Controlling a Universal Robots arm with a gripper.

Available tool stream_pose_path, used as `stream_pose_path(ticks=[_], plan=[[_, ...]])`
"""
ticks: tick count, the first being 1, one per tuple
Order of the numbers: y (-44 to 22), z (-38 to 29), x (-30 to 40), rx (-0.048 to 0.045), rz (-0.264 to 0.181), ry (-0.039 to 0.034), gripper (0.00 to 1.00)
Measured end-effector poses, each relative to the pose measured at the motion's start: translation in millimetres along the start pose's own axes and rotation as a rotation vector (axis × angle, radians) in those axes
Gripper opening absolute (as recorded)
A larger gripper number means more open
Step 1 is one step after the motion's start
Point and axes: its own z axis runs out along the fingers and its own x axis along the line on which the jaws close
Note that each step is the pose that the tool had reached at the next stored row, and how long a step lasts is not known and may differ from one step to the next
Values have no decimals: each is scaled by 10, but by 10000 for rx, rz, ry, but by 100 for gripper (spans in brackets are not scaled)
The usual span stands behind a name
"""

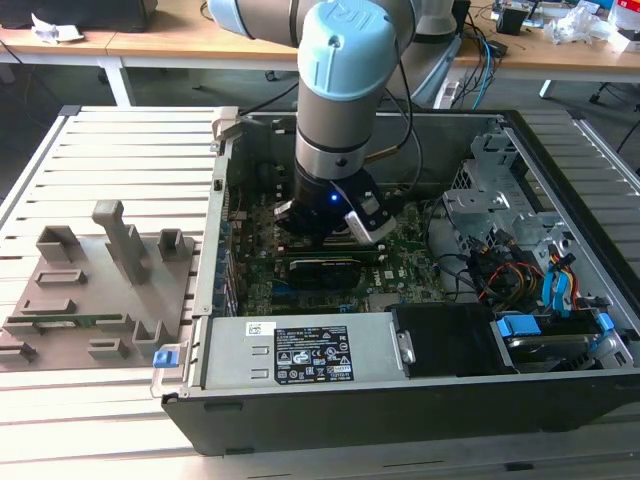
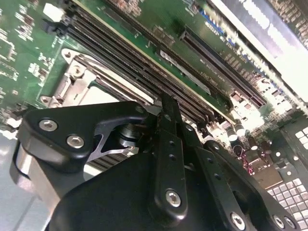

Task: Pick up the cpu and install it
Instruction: 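Install the second cpu locking lever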

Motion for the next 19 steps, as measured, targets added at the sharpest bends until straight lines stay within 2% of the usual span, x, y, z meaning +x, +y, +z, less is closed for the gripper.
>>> stream_pose_path(ticks=[5, 10, 19], plan=[[50, 51, 59, -65, -24, -6, 11], [84, 89, 79, -198, -112, -14, 11], [116, 142, 114, -196, -373, 30, 11]])
